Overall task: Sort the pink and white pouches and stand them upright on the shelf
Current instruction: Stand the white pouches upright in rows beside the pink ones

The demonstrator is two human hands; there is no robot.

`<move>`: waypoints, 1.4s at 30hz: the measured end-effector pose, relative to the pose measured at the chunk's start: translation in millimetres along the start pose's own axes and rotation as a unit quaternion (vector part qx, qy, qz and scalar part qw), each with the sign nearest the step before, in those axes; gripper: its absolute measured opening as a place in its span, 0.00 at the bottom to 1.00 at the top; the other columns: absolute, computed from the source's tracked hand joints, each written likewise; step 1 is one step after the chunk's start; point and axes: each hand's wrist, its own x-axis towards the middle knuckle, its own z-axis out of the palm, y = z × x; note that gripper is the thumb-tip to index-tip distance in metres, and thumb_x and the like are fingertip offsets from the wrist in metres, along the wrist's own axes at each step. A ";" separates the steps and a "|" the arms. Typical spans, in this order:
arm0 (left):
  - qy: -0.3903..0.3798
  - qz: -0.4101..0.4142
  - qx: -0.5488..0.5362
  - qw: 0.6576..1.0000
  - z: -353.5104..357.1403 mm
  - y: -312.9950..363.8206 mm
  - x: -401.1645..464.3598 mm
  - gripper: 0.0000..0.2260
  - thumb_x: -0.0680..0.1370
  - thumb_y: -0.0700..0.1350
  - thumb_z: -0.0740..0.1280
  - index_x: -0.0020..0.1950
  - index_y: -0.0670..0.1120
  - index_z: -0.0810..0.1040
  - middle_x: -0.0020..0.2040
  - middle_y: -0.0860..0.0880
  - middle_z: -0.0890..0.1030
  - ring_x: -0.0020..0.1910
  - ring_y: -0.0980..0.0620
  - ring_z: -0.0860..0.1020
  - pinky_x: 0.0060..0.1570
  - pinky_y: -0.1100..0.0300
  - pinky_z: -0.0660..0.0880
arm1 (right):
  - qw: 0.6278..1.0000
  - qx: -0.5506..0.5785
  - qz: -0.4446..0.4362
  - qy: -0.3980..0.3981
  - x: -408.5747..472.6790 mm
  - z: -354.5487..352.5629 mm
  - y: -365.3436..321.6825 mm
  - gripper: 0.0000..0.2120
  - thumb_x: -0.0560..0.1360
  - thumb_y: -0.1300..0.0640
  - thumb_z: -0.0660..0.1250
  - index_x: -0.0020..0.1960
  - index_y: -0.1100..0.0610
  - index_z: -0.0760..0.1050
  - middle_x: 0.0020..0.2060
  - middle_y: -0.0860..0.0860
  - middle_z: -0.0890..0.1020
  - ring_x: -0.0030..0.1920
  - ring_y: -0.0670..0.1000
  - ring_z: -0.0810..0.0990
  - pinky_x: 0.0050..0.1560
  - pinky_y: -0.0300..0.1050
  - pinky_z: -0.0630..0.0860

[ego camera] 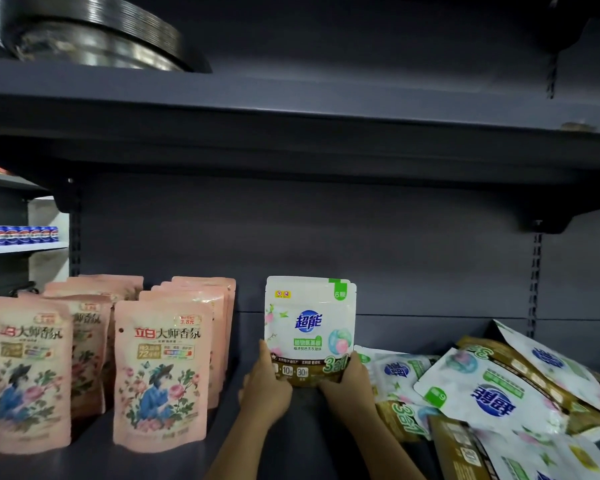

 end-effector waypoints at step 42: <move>-0.009 -0.033 -0.086 0.996 80.5 87.2 -58.9 0.12 0.76 0.43 0.66 0.56 0.37 0.78 0.55 0.41 0.81 0.54 0.43 0.79 0.43 0.60 0.71 | 0.991 -0.012 0.059 0.121 -49.1 -164.2 24.9 0.09 0.78 0.59 0.59 0.53 0.61 0.75 0.49 0.60 0.81 0.47 0.57 0.78 0.45 0.42 0.68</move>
